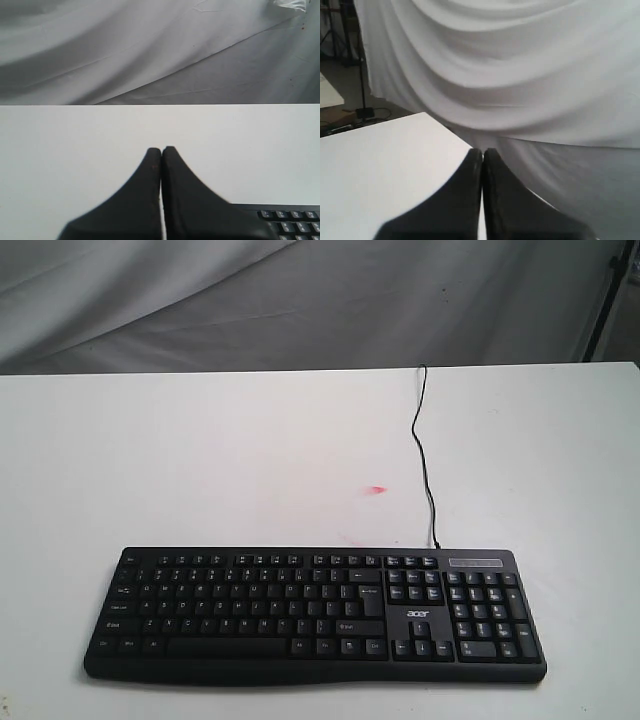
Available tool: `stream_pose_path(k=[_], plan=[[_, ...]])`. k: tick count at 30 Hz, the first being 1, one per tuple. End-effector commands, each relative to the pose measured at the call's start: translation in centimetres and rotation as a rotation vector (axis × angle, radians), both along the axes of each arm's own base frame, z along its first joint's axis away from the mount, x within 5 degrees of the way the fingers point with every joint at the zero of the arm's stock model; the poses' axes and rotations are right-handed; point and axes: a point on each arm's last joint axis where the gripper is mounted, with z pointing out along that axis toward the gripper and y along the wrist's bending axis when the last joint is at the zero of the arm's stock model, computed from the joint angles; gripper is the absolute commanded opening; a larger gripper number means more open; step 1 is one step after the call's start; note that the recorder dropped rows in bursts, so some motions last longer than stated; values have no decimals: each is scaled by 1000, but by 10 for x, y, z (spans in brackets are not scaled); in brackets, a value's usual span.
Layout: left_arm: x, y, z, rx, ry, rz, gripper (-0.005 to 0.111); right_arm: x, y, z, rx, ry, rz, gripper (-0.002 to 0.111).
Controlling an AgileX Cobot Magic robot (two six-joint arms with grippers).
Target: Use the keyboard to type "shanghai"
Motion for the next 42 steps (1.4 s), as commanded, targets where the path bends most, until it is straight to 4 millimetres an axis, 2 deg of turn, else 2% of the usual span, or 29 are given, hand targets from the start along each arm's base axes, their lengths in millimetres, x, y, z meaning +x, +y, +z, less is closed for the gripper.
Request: stream_pose_path(k=[1,2,4,7,9,12,17,21,26,31,36,42], plan=[[0,0,0,-5,1,-4,1,-23,-28,13,6,27,-115,0],[0,0,0,-5,1,-4,1,-35,-40,16,-6,42,-165,0],[0,0,0,-5,1,-4,1,-47,-50,18,0,41,-223,0],[0,0,0,-5,1,-4,1,-71,-63,10,1,9,-302,0],[0,0,0,-5,1,-4,1,-87,-70,-2,-3,-29,-349,0],[0,0,0,-5,1,-4,1,-115,-77,-36,12,-52,-393,0],[0,0,0,-5,1,-4,1,-159,-87,-68,43,-207,-478,0],[0,0,0,-5,1,-4,1,-186,-94,-91,60,-288,-568,0],[0,0,0,-5,1,-4,1,-192,-96,-123,62,-213,-598,0],[0,0,0,-5,1,-4,1,-193,-96,-147,21,-181,-604,0],[0,0,0,-5,1,-4,1,-191,-96,-189,32,-183,-606,0],[0,0,0,-5,1,-4,1,-187,-96,-207,32,-121,-607,0]])
